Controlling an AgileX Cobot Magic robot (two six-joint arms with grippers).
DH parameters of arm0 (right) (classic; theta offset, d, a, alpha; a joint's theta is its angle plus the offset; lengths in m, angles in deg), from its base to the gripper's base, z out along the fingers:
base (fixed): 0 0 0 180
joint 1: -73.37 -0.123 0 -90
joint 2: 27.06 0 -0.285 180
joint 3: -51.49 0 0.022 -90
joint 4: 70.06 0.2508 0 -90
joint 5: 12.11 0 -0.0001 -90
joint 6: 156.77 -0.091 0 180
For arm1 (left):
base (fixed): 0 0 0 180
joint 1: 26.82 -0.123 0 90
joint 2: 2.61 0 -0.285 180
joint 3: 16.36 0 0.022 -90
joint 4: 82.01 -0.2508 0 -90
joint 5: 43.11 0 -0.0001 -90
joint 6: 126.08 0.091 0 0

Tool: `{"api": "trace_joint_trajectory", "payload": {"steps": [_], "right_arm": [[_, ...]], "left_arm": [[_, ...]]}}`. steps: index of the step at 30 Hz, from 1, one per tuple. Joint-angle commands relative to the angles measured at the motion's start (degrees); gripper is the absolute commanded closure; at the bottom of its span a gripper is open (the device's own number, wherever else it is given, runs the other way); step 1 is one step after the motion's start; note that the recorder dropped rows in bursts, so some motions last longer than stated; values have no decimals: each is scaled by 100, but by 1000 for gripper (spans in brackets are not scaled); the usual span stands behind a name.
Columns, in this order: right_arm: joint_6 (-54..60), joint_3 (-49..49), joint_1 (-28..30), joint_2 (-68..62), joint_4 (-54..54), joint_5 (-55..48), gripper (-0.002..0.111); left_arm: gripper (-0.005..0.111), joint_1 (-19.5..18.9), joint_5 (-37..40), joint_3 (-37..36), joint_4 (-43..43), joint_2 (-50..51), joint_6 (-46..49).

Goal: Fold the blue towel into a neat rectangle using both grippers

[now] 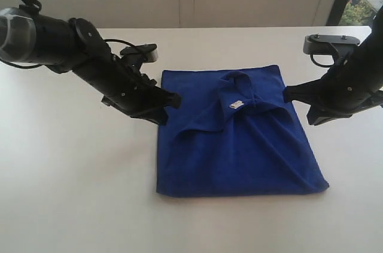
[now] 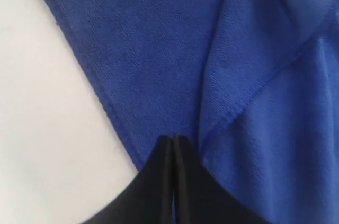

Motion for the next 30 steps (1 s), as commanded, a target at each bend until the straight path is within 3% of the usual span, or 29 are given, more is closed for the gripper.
{"api": "trace_joint_trajectory", "payload": {"steps": [1,13,30], "right_arm": [[74,-6,53,46,12,36,108],[83,-6,53,46,12,59,108],[83,-6,53,46,12,83,108]], "left_arm": [[107,23,-258,31,193,188,35],[107,23,-144,31,344,533,210],[107,12,313,31,-1614,506,-870]]}}
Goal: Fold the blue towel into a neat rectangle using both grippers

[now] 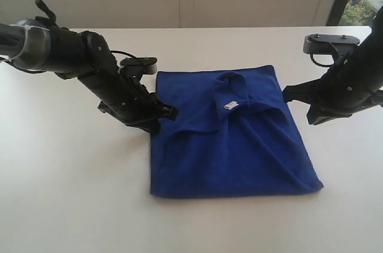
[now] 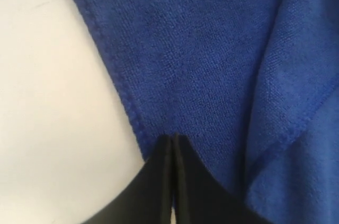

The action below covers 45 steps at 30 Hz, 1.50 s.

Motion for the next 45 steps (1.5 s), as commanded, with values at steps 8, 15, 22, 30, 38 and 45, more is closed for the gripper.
{"api": "trace_joint_trajectory", "payload": {"steps": [8,15,22,30,38,45], "right_arm": [[72,-6,53,46,12,60,108],[72,-6,53,46,12,60,108],[72,-6,53,46,12,73,108],[72,-6,53,46,12,96,108],[72,-6,53,46,12,108,108],[72,-6,53,46,12,123,108]], "left_arm": [[107,-107,591,-77,-867,15,-138],[107,-329,959,-77,-1290,3,-138],[107,-354,1115,-77,-1854,3,-138],[107,-389,1085,-77,-1852,3,-84],[107,-378,1073,-62,-1852,-319,229],[107,-378,1076,162,-1670,-1102,339]]}}
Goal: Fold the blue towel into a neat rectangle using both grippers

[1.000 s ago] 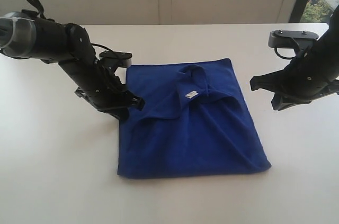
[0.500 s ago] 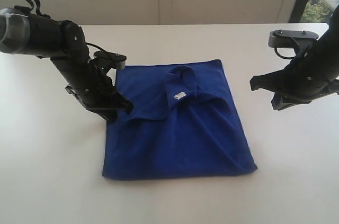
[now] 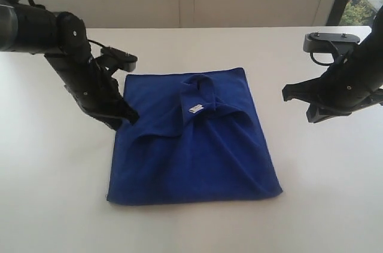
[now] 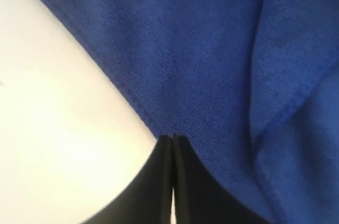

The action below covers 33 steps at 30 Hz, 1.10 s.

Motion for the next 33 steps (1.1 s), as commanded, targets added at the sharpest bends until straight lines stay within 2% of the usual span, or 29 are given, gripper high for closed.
{"api": "trace_joint_trajectory", "payload": {"steps": [1,5,8,13,17,19,21,22,24,28,33], "right_arm": [[61,-6,53,46,12,39,108],[61,-6,53,46,25,49,108],[61,-6,53,46,25,49,108],[61,-6,53,46,37,53,108],[61,-6,53,46,37,74,108],[61,-6,53,46,37,62,108],[61,-6,53,46,48,63,108],[61,-6,53,46,48,63,108],[61,-6,53,46,112,52,108],[66,-6,53,46,123,52,108],[49,-6,53,46,134,64,108]], "left_arm": [[107,-16,114,181,290,-518,204],[107,124,-219,288,1489,-624,1055],[107,453,-681,288,2019,-475,1749],[107,1066,-1436,288,1862,-252,2379],[107,1556,-2213,299,1180,-138,2390],[98,1752,-2676,299,951,-38,2390],[81,1858,-2948,299,716,65,2390],[68,1872,-3015,299,525,197,2390],[54,1872,-2991,299,198,372,2390],[46,1872,-3062,299,142,530,2390],[46,1872,-3356,299,89,735,2593]]}}
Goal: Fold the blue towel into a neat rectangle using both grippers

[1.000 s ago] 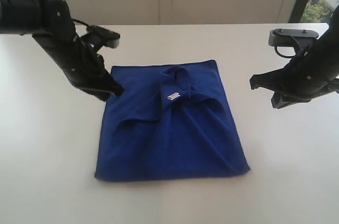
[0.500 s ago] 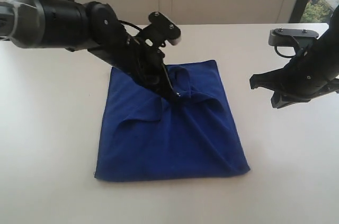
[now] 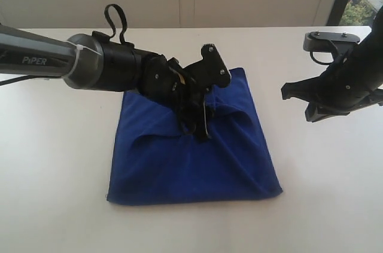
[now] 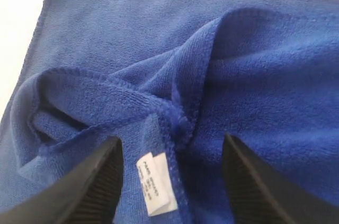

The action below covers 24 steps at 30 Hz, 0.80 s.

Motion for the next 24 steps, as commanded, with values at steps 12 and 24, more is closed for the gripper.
{"api": "trace_joint_trajectory", "payload": {"steps": [12,24], "right_arm": [[95,-6,53,46,43,33,108],[107,-6,53,46,53,45,108]], "left_arm": [[49,7,-515,24,-42,134,776],[60,-70,-489,24,-42,134,1324]]}}
